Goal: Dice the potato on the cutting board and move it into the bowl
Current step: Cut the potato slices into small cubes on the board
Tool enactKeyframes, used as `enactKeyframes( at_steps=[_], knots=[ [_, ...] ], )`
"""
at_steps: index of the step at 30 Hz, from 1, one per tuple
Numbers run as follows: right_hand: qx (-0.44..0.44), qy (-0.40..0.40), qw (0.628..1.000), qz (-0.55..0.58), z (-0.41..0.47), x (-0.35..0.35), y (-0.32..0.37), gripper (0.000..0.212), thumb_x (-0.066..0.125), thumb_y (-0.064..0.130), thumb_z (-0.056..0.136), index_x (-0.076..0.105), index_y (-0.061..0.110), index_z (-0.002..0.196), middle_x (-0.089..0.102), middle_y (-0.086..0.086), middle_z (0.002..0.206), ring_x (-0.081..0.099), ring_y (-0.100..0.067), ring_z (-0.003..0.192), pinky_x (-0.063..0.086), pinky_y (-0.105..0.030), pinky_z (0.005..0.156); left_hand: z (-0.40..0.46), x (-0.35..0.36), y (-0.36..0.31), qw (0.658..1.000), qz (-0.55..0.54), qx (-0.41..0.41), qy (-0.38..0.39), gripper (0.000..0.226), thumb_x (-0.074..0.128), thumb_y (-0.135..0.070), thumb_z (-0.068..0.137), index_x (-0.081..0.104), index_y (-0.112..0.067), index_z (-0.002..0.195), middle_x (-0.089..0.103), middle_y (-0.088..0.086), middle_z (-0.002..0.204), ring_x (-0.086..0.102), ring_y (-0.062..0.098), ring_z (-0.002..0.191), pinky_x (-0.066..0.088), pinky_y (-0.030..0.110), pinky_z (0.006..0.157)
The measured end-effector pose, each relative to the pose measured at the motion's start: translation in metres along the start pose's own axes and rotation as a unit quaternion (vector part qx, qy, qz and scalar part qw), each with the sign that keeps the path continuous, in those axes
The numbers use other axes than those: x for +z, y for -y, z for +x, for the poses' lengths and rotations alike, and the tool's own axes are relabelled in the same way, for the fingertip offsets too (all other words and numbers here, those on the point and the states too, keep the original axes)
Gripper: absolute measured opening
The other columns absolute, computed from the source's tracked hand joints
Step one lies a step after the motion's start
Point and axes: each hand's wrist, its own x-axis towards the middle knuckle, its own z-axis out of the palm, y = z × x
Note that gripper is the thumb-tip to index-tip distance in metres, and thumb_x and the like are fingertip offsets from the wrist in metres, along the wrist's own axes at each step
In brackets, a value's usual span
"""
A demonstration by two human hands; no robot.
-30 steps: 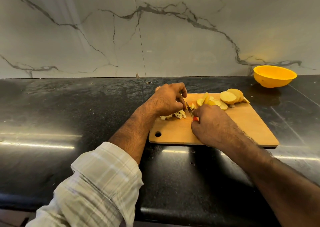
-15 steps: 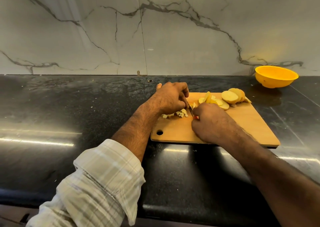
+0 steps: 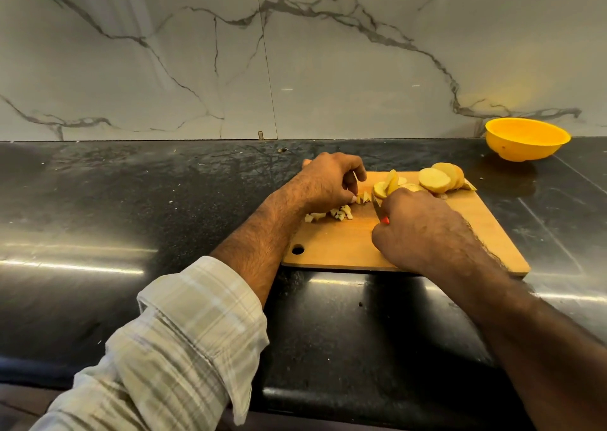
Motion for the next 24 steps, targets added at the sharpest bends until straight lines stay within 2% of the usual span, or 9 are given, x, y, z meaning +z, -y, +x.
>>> enactKeyframes(
  at_steps=[2,4,8,11,14,18,24],
  knots=[
    [-0.003,0.009,1.000,0.001,0.001,0.000,0.000,0.048,0.065,0.037,0.096,0.054,0.020,0.140,0.056,-0.006,0.119,0.055,-0.024,0.106,0.057,-0.041,0.091,0.000,0.001,0.001,1.000,0.000,0.002,-0.006,0.038,0.086,-0.020,0.086,0.066,-0.031,0.117,0.075,-0.016,0.087,0.069,0.005,0.096,0.046,0.058,0.109],
    [-0.016,0.013,1.000,0.006,0.003,0.000,-0.001,0.052,0.065,0.036,0.096,0.054,0.021,0.144,0.059,-0.006,0.129,0.057,-0.024,0.111,0.056,-0.039,0.091,-0.001,0.002,0.001,1.000,0.007,0.008,-0.015,0.041,0.088,-0.024,0.085,0.066,-0.032,0.119,0.074,-0.016,0.088,0.068,0.007,0.098,0.043,0.059,0.111],
    [-0.024,0.013,0.999,0.024,0.007,-0.001,-0.005,0.051,0.065,0.034,0.094,0.058,0.024,0.143,0.062,-0.005,0.131,0.058,-0.023,0.112,0.055,-0.037,0.090,-0.004,-0.001,0.000,0.999,0.033,0.006,0.000,0.043,0.083,-0.027,0.090,0.064,-0.034,0.129,0.070,-0.016,0.116,0.062,0.009,0.114,0.030,0.059,0.117],
    [-0.022,0.019,0.999,0.023,0.009,-0.001,-0.005,0.050,0.065,0.033,0.095,0.058,0.024,0.144,0.062,-0.006,0.131,0.059,-0.024,0.114,0.054,-0.037,0.089,-0.002,0.001,0.001,1.000,0.010,0.004,0.013,0.041,0.082,-0.023,0.090,0.066,-0.033,0.126,0.071,-0.017,0.107,0.063,0.009,0.111,0.040,0.058,0.113],
    [-0.020,0.011,1.000,0.020,0.011,0.002,-0.006,0.047,0.063,0.033,0.096,0.059,0.025,0.142,0.063,-0.005,0.129,0.059,-0.023,0.111,0.054,-0.037,0.087,0.000,0.005,0.003,1.000,0.005,0.003,-0.009,0.036,0.086,-0.025,0.087,0.069,-0.031,0.118,0.071,-0.015,0.096,0.066,0.009,0.102,0.045,0.057,0.110],
    [-0.012,-0.004,1.000,0.023,0.014,0.002,-0.008,0.044,0.062,0.032,0.097,0.060,0.024,0.140,0.064,-0.005,0.125,0.059,-0.023,0.107,0.054,-0.036,0.084,0.001,0.007,0.007,0.999,0.005,0.007,-0.037,0.025,0.087,-0.032,0.085,0.072,-0.031,0.104,0.070,-0.015,0.097,0.067,0.009,0.100,0.051,0.053,0.105],
    [-0.020,0.001,0.999,0.025,0.013,0.005,-0.003,0.047,0.062,0.034,0.098,0.058,0.024,0.144,0.063,-0.007,0.132,0.059,-0.024,0.113,0.054,-0.037,0.087,-0.002,0.004,0.014,1.000,-0.008,-0.004,-0.029,0.020,0.086,-0.026,0.087,0.075,-0.034,0.103,0.071,-0.016,0.098,0.067,0.006,0.100,0.053,0.052,0.104]
  ],
)
